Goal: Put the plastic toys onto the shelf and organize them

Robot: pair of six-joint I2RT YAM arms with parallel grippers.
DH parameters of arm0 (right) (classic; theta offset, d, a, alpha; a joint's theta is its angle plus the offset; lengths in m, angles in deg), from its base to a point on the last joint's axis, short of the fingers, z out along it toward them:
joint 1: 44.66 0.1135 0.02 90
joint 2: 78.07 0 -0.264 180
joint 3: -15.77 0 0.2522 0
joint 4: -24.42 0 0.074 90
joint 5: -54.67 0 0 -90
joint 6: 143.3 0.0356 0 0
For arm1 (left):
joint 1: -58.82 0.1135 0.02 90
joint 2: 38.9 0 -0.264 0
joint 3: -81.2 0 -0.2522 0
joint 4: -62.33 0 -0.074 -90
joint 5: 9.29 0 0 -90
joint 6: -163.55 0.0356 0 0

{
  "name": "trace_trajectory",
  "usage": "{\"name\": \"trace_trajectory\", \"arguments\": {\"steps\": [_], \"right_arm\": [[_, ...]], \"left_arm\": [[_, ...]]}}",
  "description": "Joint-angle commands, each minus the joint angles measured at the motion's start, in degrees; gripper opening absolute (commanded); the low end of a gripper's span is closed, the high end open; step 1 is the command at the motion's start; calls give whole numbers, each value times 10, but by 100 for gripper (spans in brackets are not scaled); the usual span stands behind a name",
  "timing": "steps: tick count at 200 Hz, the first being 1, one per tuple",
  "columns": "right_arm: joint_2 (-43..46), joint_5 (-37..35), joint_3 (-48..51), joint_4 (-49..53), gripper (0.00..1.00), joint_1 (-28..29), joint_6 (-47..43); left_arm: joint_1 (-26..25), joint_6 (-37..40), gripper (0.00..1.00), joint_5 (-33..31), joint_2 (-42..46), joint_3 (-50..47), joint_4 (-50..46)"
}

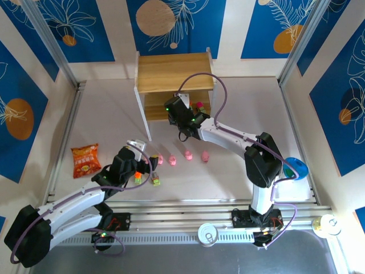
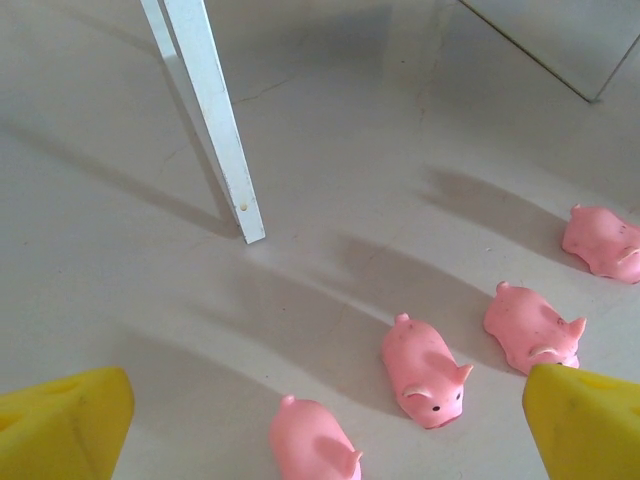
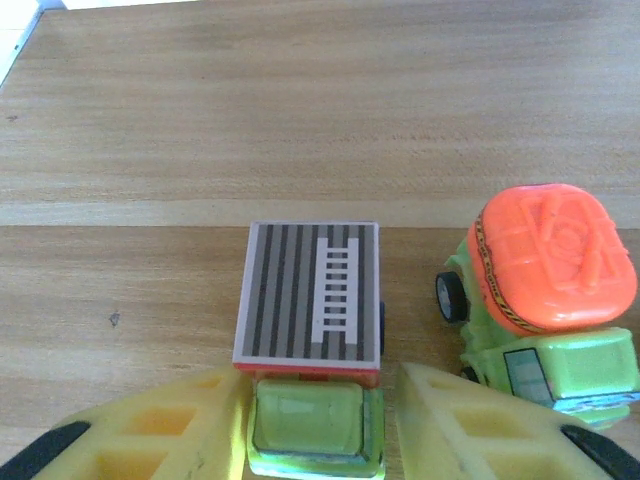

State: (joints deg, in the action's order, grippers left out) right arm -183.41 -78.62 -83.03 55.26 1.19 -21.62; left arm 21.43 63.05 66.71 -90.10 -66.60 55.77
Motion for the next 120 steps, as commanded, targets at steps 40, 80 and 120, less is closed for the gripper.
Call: {"name": "trace_trajectory", "arguments": {"steps": [40,80,120], "right_arm": [[54,-15,53,-27,44,17,-12],[99,-29,100,-40,48,31,-11],[139,-38,134,-35,49,47,-2]], "left_arm": [[7,-6,100,3,0,16,2],[7,-6,100,1,4,14,2],[7,-5,100,-4,7,14,-1]]}}
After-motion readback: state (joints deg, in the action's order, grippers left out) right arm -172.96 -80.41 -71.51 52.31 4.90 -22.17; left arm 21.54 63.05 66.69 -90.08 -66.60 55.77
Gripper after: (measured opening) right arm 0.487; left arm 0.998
